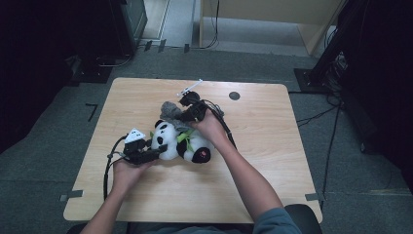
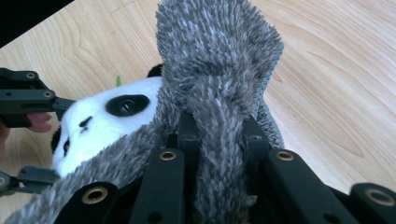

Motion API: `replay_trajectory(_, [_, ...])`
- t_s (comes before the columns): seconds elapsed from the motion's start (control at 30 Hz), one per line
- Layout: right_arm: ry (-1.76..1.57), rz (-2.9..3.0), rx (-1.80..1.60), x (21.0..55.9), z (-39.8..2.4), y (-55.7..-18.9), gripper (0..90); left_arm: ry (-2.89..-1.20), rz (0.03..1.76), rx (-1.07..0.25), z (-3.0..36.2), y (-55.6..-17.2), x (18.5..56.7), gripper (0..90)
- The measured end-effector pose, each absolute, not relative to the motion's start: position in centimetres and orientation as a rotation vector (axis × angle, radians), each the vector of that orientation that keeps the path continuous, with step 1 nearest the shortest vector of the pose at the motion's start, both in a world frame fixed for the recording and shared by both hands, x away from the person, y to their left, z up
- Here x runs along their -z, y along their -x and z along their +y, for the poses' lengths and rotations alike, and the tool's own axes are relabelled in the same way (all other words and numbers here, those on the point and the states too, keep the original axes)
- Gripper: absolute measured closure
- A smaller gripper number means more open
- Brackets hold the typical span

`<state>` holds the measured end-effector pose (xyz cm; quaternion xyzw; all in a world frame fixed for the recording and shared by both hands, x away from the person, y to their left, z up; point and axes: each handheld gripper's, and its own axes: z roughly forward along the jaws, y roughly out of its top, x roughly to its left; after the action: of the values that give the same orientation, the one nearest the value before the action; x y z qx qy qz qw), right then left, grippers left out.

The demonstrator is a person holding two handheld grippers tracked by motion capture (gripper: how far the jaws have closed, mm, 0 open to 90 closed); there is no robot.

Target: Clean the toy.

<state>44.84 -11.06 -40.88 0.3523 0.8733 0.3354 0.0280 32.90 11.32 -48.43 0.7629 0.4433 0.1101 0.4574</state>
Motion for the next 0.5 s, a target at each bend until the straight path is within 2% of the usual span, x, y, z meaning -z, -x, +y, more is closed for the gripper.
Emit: replay_trajectory(0.5, [-1.168,2.63,-1.033,40.1,-14.2,-45.7,76.3,-1.88,1.08,-0.269,11.4,-32.9,48.5,43.0])
